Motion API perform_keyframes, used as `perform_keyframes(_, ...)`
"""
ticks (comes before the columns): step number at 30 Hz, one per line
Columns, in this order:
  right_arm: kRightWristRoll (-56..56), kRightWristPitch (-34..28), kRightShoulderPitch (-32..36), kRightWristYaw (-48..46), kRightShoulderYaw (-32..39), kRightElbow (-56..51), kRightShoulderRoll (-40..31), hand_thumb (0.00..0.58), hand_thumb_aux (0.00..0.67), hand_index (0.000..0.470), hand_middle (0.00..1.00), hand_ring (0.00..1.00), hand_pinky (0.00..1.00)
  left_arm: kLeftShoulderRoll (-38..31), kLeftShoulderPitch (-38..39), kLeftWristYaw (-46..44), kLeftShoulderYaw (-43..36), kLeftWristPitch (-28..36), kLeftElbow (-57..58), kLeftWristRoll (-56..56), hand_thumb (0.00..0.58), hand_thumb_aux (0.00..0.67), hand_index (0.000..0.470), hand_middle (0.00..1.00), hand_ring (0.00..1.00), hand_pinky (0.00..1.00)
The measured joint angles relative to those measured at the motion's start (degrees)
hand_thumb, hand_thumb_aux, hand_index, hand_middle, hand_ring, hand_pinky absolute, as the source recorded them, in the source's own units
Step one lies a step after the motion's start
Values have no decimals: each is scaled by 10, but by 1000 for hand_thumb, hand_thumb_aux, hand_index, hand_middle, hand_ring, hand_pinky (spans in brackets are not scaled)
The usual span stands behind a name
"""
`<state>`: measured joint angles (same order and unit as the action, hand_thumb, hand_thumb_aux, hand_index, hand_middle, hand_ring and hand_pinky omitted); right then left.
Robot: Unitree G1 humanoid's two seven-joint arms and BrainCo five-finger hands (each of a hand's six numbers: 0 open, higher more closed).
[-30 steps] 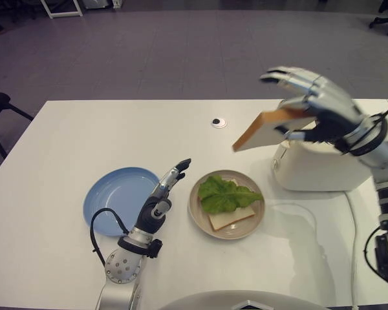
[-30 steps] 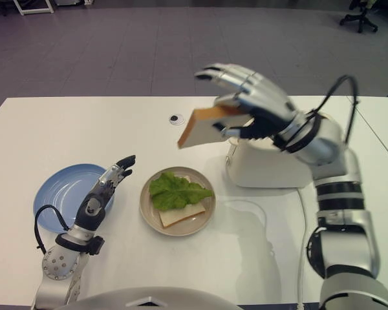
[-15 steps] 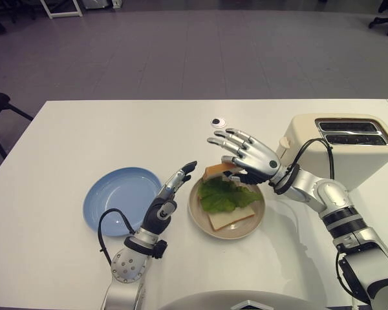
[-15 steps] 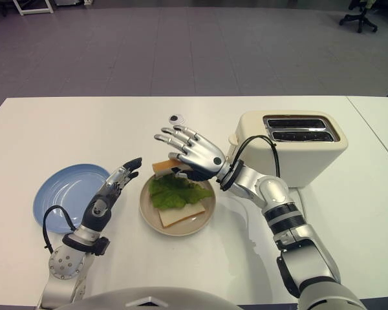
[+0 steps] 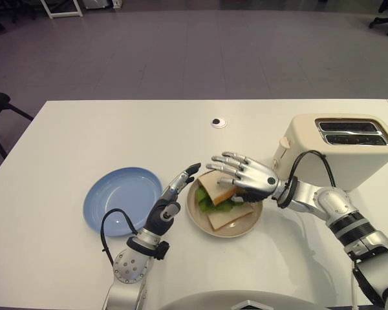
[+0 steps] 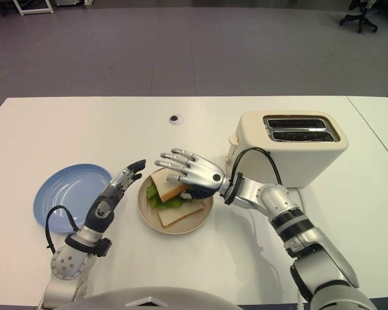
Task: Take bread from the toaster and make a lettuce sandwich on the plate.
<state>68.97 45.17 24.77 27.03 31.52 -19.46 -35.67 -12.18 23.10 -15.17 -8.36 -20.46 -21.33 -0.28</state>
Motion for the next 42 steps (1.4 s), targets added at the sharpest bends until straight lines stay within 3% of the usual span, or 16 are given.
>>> perform_keyframes(9,-118,55,-13,-94,1,10,-24,0,0,0,0,0,0,-3,6,0,1,6,-2,3,0,0,0,0,0,0)
perform_keyframes(15,-344,67,-21,-295,11,-4,-15,0,0,0,0,0,0,-4,3,-1,2,8,-2,4,0,0,0,0,0,0)
perform_keyframes(21,-509,37,-63,-476,18,63,-33,0,0,0,0,0,0,-12,2,-1,1,10,-3,23,0,0,0,0,0,0)
perform_keyframes(27,-544,38,-81,-543,5,91,-41,0,0,0,0,0,0,-14,2,1,1,10,-3,36,0,0,0,0,0,0)
perform_keyframes(33,-534,54,-81,-517,-57,104,-21,0,0,0,0,0,0,-22,2,6,6,7,-5,57,0,0,0,0,0,0)
perform_keyframes(36,-619,54,-65,-518,-113,154,-31,0,0,0,0,0,0,-54,3,0,26,-1,-57,89,0,0,0,0,0,0)
perform_keyframes(39,-764,30,-86,-578,-149,223,-103,0,0,0,0,0,0,-97,17,-29,62,7,-134,92,0,0,0,0,0,0)
perform_keyframes(40,-810,19,-117,-620,-159,248,-156,0,0,0,0,0,0,-125,31,-52,80,14,-169,91,190,121,85,0,0,0)
perform_keyframes(41,-817,16,-160,-654,-164,261,-204,392,289,203,455,455,455,-154,58,-82,91,19,-199,93,549,515,361,1000,1000,1000)
perform_keyframes(42,-815,11,-197,-678,-165,269,-236,562,552,387,1000,1000,1000,-177,88,-105,95,21,-218,107,580,670,470,1000,1000,1000)
